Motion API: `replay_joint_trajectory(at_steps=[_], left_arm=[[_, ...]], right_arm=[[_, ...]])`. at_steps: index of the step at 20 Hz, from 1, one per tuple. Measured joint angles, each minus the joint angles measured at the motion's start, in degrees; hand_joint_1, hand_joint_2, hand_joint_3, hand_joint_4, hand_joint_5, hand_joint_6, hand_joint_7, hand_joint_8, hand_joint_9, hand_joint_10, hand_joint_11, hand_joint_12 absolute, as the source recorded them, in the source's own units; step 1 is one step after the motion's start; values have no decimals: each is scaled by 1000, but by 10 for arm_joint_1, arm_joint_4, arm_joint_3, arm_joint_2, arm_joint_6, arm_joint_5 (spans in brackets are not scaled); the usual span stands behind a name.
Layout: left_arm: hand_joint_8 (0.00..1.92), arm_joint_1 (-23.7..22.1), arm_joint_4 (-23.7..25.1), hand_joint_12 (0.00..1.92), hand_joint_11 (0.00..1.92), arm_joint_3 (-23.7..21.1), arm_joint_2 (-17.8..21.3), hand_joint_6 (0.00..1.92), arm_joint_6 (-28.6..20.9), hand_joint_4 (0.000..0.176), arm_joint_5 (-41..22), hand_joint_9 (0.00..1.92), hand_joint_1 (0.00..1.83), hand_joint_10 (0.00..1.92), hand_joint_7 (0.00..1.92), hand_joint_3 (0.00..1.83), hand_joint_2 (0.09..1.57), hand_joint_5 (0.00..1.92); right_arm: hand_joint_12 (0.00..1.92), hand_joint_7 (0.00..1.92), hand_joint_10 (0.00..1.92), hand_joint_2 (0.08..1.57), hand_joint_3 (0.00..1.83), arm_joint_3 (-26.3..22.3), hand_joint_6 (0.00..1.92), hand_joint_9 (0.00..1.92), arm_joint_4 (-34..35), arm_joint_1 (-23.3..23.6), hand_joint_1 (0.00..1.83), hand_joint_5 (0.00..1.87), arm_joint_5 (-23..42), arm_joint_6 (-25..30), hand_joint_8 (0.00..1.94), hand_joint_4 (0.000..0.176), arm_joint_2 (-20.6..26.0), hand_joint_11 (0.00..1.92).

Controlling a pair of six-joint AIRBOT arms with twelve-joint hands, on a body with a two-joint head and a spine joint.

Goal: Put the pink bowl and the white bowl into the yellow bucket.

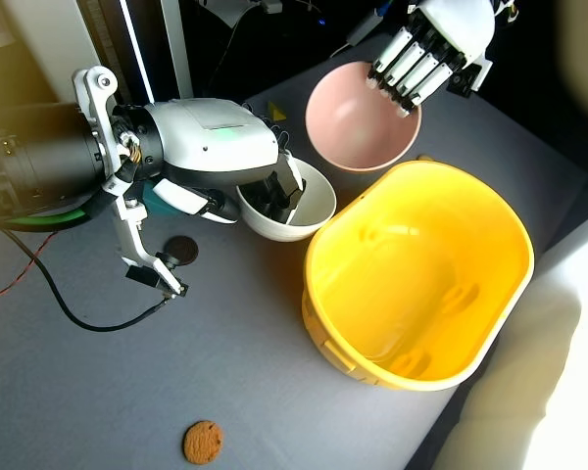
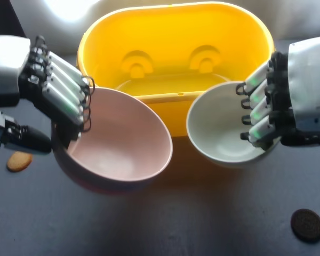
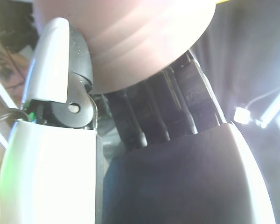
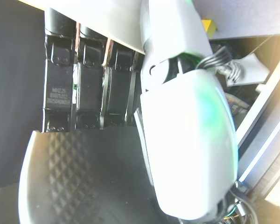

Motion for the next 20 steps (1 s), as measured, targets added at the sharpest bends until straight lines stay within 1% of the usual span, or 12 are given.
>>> replay_joint_trajectory(at_steps=[2, 4, 6, 8, 9, 10, 11, 13, 15, 18, 19, 20], left_arm=[[1052, -7, -15, 1658, 591, 11, 0, 1088, -7, 0, -7, 874, 1481, 1180, 933, 5, 1146, 863], [990, -13, -25, 1613, 577, 20, 0, 1099, -14, 0, -8, 879, 1481, 1116, 989, 0, 1138, 897], [980, -17, -43, 1160, 621, 30, 0, 1106, -18, 0, -9, 843, 1374, 1215, 985, 0, 1131, 899], [984, -22, -42, 1145, 624, 35, -1, 1131, -23, 0, -12, 826, 1366, 1248, 965, 0, 1139, 895], [951, -22, -40, 1539, 608, 37, -1, 1085, -25, 0, -13, 877, 1458, 1147, 970, 4, 1132, 913], [967, -23, -38, 1308, 620, 42, -1, 1081, -29, 0, -14, 858, 1387, 1216, 973, 0, 1130, 918], [969, -28, -33, 1577, 604, 44, -2, 1076, -28, 0, -12, 890, 1463, 1146, 964, 2, 1133, 905], [1002, -37, -38, 1640, 599, 50, -4, 1076, -32, 0, -11, 901, 1482, 1152, 949, 0, 1138, 885], [1024, -46, -42, 1198, 610, 56, -7, 1123, -40, 0, -13, 838, 1371, 1238, 953, 0, 1139, 885], [1003, -59, -38, 1083, 629, 69, -9, 1110, -48, 0, -12, 841, 1369, 1195, 984, 1, 1130, 899], [992, -63, -40, 1477, 609, 73, -12, 1044, -50, 0, -11, 908, 1462, 1111, 993, 3, 1124, 912], [985, -64, -41, 1585, 600, 74, -13, 1057, -49, 0, -8, 902, 1479, 1116, 978, 0, 1131, 907]], right_arm=[[909, 1207, 771, 1019, 1, 0, 770, 1171, 1, 7, 1401, 1083, 1, -14, 582, 0, -5, 934], [901, 1254, 770, 1013, 1, 0, 748, 1170, 3, 10, 1403, 1087, 2, -33, 512, 0, -5, 936], [898, 1253, 759, 1012, 0, 0, 728, 1180, 11, 17, 1403, 1101, 2, -64, 500, 0, -5, 951], [920, 1218, 798, 1023, 0, 0, 774, 1165, 28, 23, 1401, 1062, -3, -97, 567, 0, -5, 937], [942, 1197, 820, 1026, 2, 0, 789, 1155, 31, 23, 1399, 1053, -4, -108, 600, 0, -5, 924], [944, 1188, 839, 1027, 2, 0, 780, 1147, 29, 23, 1399, 1063, -6, -127, 604, 0, -7, 912], [921, 1235, 775, 1009, 0, 0, 664, 1188, 29, 23, 1404, 1138, -9, -142, 510, 0, -9, 941], [904, 1203, 792, 1017, 0, 1, 695, 1175, 39, 23, 1402, 1116, -13, -190, 567, 0, -12, 933], [940, 1191, 843, 1026, 1, 10, 768, 1154, 68, 23, 1399, 1070, -25, -237, 578, 0, -17, 901], [933, 1194, 846, 1024, 0, 13, 757, 1143, 74, 23, 1398, 1095, -32, -270, 554, 0, -18, 903], [919, 1219, 842, 1019, 0, 14, 726, 1150, 85, 23, 1400, 1112, -34, -294, 500, 0, -21, 912], [893, 1252, 809, 1012, 1, 15, 711, 1161, 105, 23, 1402, 1117, -36, -329, 460, 0, -26, 934]])
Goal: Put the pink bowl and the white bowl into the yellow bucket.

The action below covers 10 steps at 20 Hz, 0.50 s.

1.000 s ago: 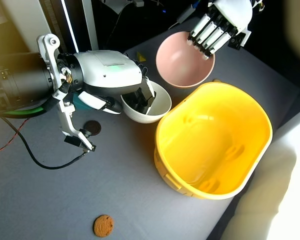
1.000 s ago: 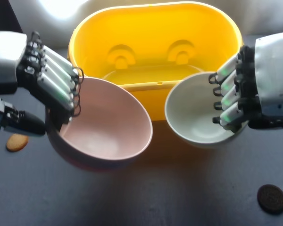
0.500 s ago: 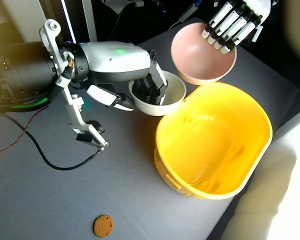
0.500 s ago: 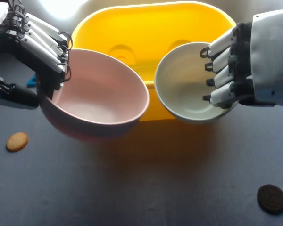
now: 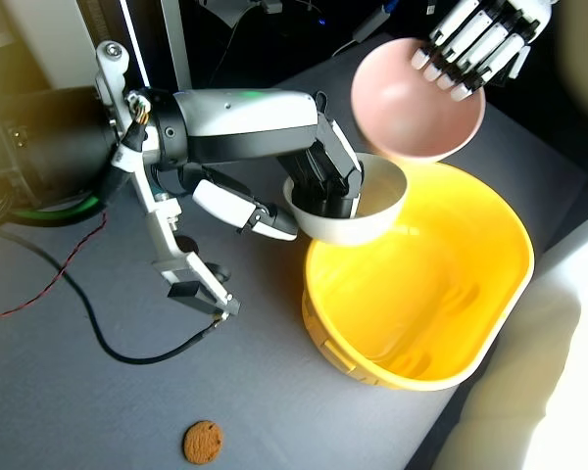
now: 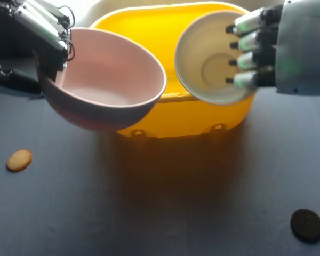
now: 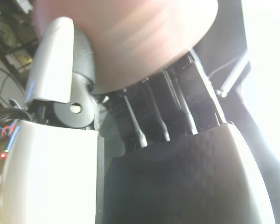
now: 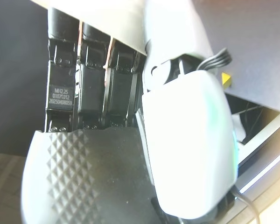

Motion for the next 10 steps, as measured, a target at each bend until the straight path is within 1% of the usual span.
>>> replay_joint_trajectory(at_steps=[1, 2, 3, 4, 5, 6, 7, 8, 9, 10], left_arm=[[1010, -3, -1, 1586, 595, 2, -3, 1036, -2, 0, 1, 910, 1484, 1128, 974, 0, 1130, 912], [1014, -7, 4, 1608, 571, 3, -4, 1079, -2, 0, 2, 888, 1481, 1132, 973, 1, 1136, 902], [997, -10, 3, 1252, 594, 8, -7, 1079, -4, 0, 2, 857, 1393, 1171, 992, 0, 1128, 911], [946, -16, 2, 1511, 605, 11, -10, 1045, -5, 0, 9, 906, 1465, 1054, 1017, 1, 1119, 937], [930, -22, 1, 1568, 612, 16, -14, 1007, -6, 0, 11, 920, 1480, 1035, 1026, 0, 1116, 951], [1013, -28, 3, 1277, 595, 20, -23, 1016, -6, 0, 15, 859, 1394, 1193, 999, 3, 1123, 919], [1041, -32, 5, 1521, 580, 24, -31, 1028, -6, 0, 16, 880, 1466, 1142, 990, 0, 1131, 913], [1025, -37, 8, 1584, 576, 26, -37, 1045, -6, 0, 20, 884, 1480, 1131, 989, 0, 1133, 909], [1036, -42, 15, 1600, 571, 29, -44, 1058, -6, 0, 22, 885, 1482, 1133, 983, 0, 1136, 898], [1009, -44, 19, 1266, 586, 32, -52, 1088, -3, 0, 26, 846, 1392, 1189, 984, 0, 1132, 906]], right_arm=[[882, 1272, 803, 1014, 1, 3, 745, 1168, 30, -1, 1402, 1084, -3, -47, 430, 0, -6, 925], [889, 1213, 853, 1029, 1, 5, 796, 1131, 45, -1, 1398, 1056, -4, -65, 546, 0, -7, 889], [920, 1171, 883, 1040, 0, 7, 855, 1115, 52, -2, 1395, 1028, -4, -80, 609, 0, -8, 877], [938, 1117, 914, 1048, 1, 9, 863, 1098, 60, -5, 1392, 1037, -9, -94, 675, 0, -8, 868], [928, 1142, 891, 1040, 0, 12, 816, 1117, 59, -5, 1394, 1062, -12, -96, 631, 0, -10, 882], [919, 1173, 864, 1031, 1, 16, 800, 1138, 63, -5, 1397, 1063, -13, -104, 587, 0, -14, 885], [906, 1201, 845, 1028, 0, 18, 794, 1152, 73, -5, 1399, 1062, -13, -113, 539, 0, -17, 895], [894, 1236, 780, 1014, 1, 23, 754, 1185, 83, -5, 1402, 1089, -10, -118, 490, 0, -23, 929], [891, 1247, 777, 1011, 1, 31, 736, 1183, 90, -4, 1403, 1100, -9, -121, 479, 0, -30, 935], [909, 1237, 805, 1021, 0, 43, 787, 1157, 100, -3, 1401, 1065, -9, -134, 519, 0, -39, 906]])
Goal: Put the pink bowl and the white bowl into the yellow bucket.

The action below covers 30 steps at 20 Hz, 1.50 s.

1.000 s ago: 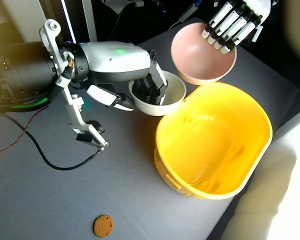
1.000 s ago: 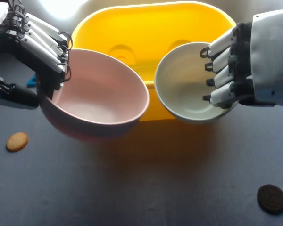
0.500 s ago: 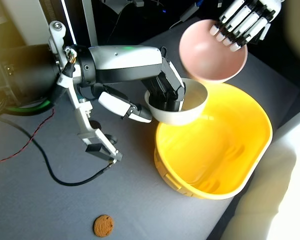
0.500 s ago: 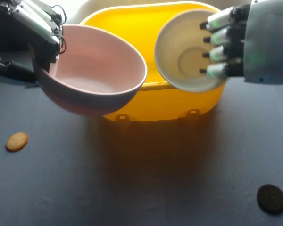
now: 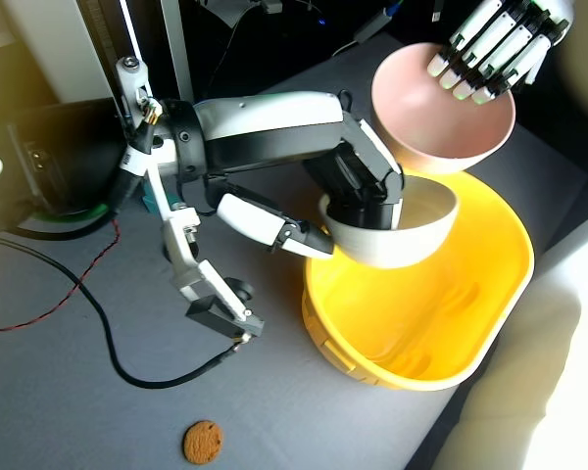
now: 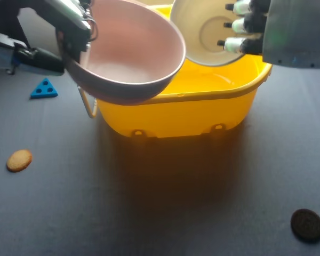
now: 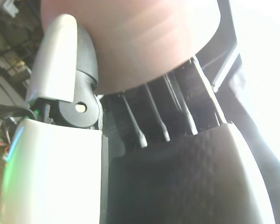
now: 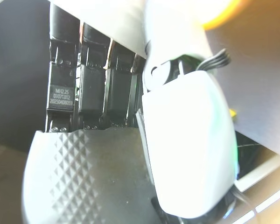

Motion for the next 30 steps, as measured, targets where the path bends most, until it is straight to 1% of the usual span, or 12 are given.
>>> replay_joint_trajectory(at_steps=[1, 3, 5, 10, 11, 14, 18, 20, 23, 27, 28, 30], left_arm=[[1037, -5, 6, 1164, 582, 6, -7, 1119, 2, 0, 5, 817, 1371, 1223, 968, 2, 1138, 891], [993, -9, 9, 1074, 609, 13, -21, 1059, 6, 0, 13, 835, 1373, 1201, 1019, 0, 1125, 905], [1008, -10, 11, 992, 618, 24, -36, 1135, 9, 0, 18, 826, 1370, 1175, 1009, 0, 1132, 876], [1026, -10, 15, 914, 641, 53, -62, 1099, 22, 0, 27, 831, 1370, 1155, 999, 1, 1128, 904], [1066, -10, 16, 931, 597, 57, -67, 1182, 23, 0, 29, 785, 1364, 1207, 966, 2, 1147, 868], [1012, -10, 20, 936, 617, 78, -84, 1013, 26, 0, 34, 825, 1375, 1195, 1028, 1, 1121, 916], [975, -15, 31, 881, 679, 108, -102, 935, 30, 0, 43, 860, 1379, 1115, 1052, 1, 1102, 981], [1053, -22, 28, 852, 671, 121, -109, 1072, 31, 0, 43, 815, 1367, 1177, 968, 2, 1131, 934], [1131, -28, 28, 953, 593, 134, -118, 1093, 32, 0, 42, 773, 1365, 1226, 954, 0, 1146, 899], [967, -35, 30, 947, 638, 141, -123, 1008, 32, 0, 45, 851, 1375, 1157, 1021, 0, 1112, 956], [1018, -35, 31, 947, 649, 143, -123, 938, 32, 0, 45, 851, 1377, 1171, 1020, 0, 1111, 962], [974, -35, 32, 930, 630, 143, -123, 1074, 32, 0, 45, 836, 1372, 1205, 1000, 0, 1125, 916]], right_arm=[[938, 1194, 857, 1034, 2, 11, 837, 1127, 10, 0, 1396, 1032, -1, -9, 594, 0, -9, 880], [893, 1254, 770, 1013, 2, 31, 757, 1183, 38, -1, 1402, 1074, -3, -25, 484, 0, -24, 923], [891, 1273, 797, 1013, 2, 48, 757, 1174, 65, -2, 1403, 1078, -3, -35, 426, 0, -37, 909], [909, 1192, 856, 1039, 2, 97, 876, 1116, 125, -16, 1396, 1005, 6, -41, 612, 0, -64, 886], [908, 1192, 869, 1041, 2, 109, 892, 1118, 138, -21, 1396, 988, 4, -40, 606, 0, -70, 874], [908, 1168, 858, 1045, 1, 131, 925, 1111, 160, -33, 1394, 997, 3, -11, 620, 0, -81, 874], [924, 1151, 904, 1051, 0, 138, 908, 1073, 183, -33, 1391, 1013, 2, 52, 657, 0, -89, 859], [847, 1156, 866, 1048, 0, 137, 907, 1107, 188, -36, 1393, 1000, -4, 75, 638, 0, -93, 870], [816, 1139, 867, 1048, 1, 137, 899, 1102, 202, -36, 1392, 1014, -16, 112, 664, 0, -96, 882], [841, 1169, 843, 1039, 2, 138, 881, 1146, 209, -36, 1395, 1010, -30, 149, 593, 0, -96, 892], [866, 1109, 905, 1058, 1, 138, 938, 1105, 215, -36, 1390, 974, -34, 156, 700, 0, -98, 858], [881, 1116, 915, 1060, 0, 137, 957, 1078, 217, -37, 1389, 976, -38, 168, 699, 0, -101, 858]])
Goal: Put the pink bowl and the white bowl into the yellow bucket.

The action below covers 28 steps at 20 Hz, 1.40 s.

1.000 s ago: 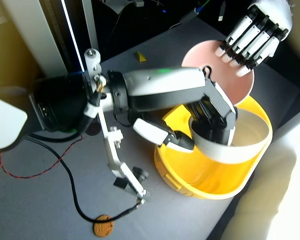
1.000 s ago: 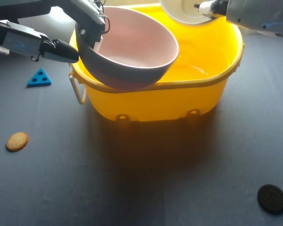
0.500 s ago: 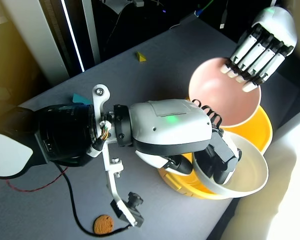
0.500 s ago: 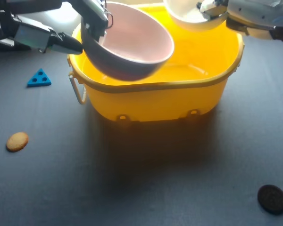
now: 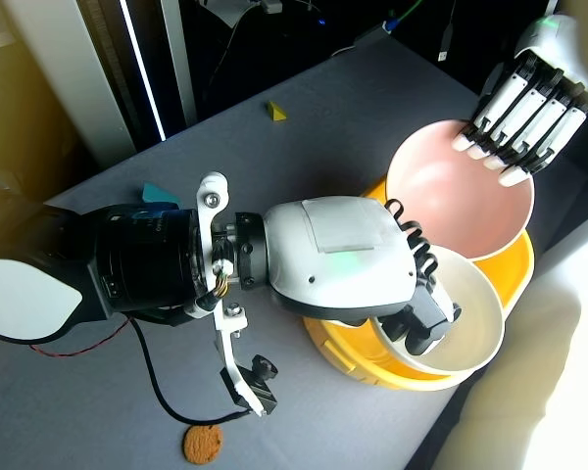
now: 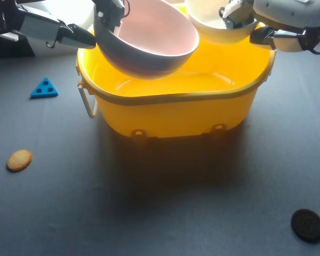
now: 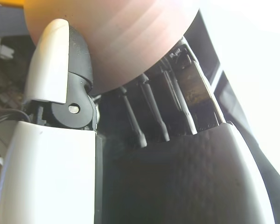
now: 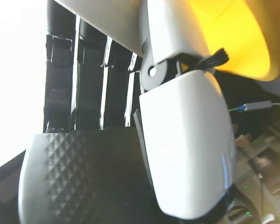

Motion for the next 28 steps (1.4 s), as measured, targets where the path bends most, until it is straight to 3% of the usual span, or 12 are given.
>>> replay_joint_trajectory(at_steps=[6, 9, 10, 11, 12, 13, 14, 15, 17, 22, 25, 28], left_arm=[[996, -2, 0, 919, 676, 5, 0, 951, 0, 0, 0, 871, 1379, 1192, 1023, 0, 1112, 935], [959, -6, 4, 914, 632, 5, 0, 1063, 0, 0, 0, 824, 1373, 1189, 1015, 0, 1121, 935], [1106, -7, 6, 931, 685, 5, 0, 899, 0, 0, 0, 846, 1374, 1162, 979, 0, 1116, 986], [1092, -7, 4, 949, 688, 5, 0, 970, 0, 0, 0, 830, 1370, 1177, 966, 2, 1122, 960], [1109, -7, 4, 984, 590, 5, 0, 1171, 0, 0, 0, 791, 1229, 676, 906, 0, 1163, 865], [512, -7, 6, 1067, 370, 5, 0, 583, 0, 0, 0, 696, 1188, 403, 723, 0, 1143, 633], [512, -7, 7, 1067, 370, 4, 0, 583, 0, 0, 0, 696, 1188, 403, 723, 0, 1143, 633], [75, -7, 8, 1203, 61, 2, 0, 131, 0, 0, 1, 550, 1037, 130, 597, 8, 1182, 469], [8, -7, 3, 1130, 4, -3, 0, 34, 1, 0, -2, 429, 695, 49, 476, 21, 1235, 337], [0, 7, -3, 882, 0, -30, 13, 0, 5, 0, 2, 270, 373, 0, 305, 2, 1225, 209], [3, 60, 6, 440, 0, -105, 63, 2, 20, 0, 6, 126, 128, 3, 162, 0, 1164, 93], [7, 123, 6, 250, 0, -191, 118, 6, 47, 0, 7, 76, 1, 6, 117, 0, 1121, 68]], right_arm=[[861, 1132, 896, 1053, 0, 0, 918, 1093, 2, -4, 1391, 1000, -3, 9, 664, 0, -1, 858], [861, 1145, 884, 1053, 1, 0, 949, 1091, 2, -4, 1391, 981, -3, 14, 656, 0, -1, 856], [822, 1129, 884, 1053, 0, 0, 925, 1095, 2, -4, 1391, 998, -3, 14, 676, 0, -1, 854], [815, 1042, 544, 1105, 4, 0, 1075, 992, 2, -4, 1254, 937, -3, 14, 847, 0, -1, 784], [883, 952, 321, 1160, 0, 0, 1232, 952, 2, -4, 1203, 837, -4, 14, 1003, 4, -1, 680], [937, 800, 190, 1113, 0, 0, 578, 868, 1, -4, 1150, 693, -4, 14, 478, 0, -1, 564], [937, 800, 190, 1113, 0, 0, 578, 868, -2, -4, 1150, 693, -4, 14, 478, 0, -1, 564], [976, 830, 54, 1043, 0, -2, 103, 819, -3, -4, 1091, 731, -4, 14, 62, 0, -1, 457], [1028, 748, 4, 1053, 3, -4, 8, 714, -6, -4, 989, 652, 2, 15, 3, 0, -2, 276], [1013, 478, 0, 1051, 1, -5, 0, 461, -29, -4, 721, 392, 7, 45, 0, 0, -2, 7], [667, 303, 1, 957, 0, -15, 1, 268, -85, -13, 590, 245, 18, 85, 3, 0, 4, 0], [457, 162, 0, 889, 0, -26, 0, 145, -133, -20, 482, 132, 48, 136, 0, 0, 13, 0]])
